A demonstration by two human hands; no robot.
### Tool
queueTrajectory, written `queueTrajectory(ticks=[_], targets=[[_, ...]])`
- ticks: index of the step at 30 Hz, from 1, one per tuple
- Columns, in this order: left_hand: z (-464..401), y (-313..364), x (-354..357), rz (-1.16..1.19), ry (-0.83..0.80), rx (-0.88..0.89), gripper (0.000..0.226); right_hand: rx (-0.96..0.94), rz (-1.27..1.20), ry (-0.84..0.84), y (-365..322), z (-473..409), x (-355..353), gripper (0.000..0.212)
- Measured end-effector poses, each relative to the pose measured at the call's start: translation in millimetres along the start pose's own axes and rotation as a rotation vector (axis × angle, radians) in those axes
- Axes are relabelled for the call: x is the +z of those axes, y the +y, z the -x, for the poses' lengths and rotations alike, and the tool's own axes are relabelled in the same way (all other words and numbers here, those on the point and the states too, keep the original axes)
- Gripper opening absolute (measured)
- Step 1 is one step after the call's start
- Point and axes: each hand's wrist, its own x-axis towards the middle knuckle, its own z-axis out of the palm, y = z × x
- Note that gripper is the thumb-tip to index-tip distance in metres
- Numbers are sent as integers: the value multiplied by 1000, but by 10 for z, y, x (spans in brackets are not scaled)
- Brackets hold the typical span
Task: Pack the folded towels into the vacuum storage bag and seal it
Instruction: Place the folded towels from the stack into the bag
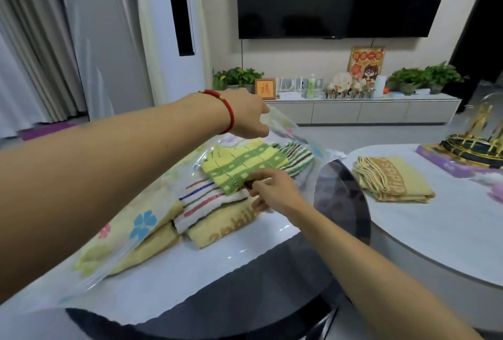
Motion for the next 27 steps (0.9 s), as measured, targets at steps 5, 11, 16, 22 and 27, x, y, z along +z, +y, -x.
queueTrajectory(ticks=[5,11,16,22,27], targets=[[-31,194,210,-1,45,65,59,-125,74,83,298,272,-743,22],[-163,588,546,19,70,236,52,60,-126,671,897,480,-1812,24],[-386,871,773,7,76,290,50,327,182,926,1386,359,-2487,30],[-628,1063,1014,20,95,281,49,407,574,862,1687,5,-2996,42],[-695,1044,1164,134,136,280,55,580,499,754,1850,-293,-3216,40]])
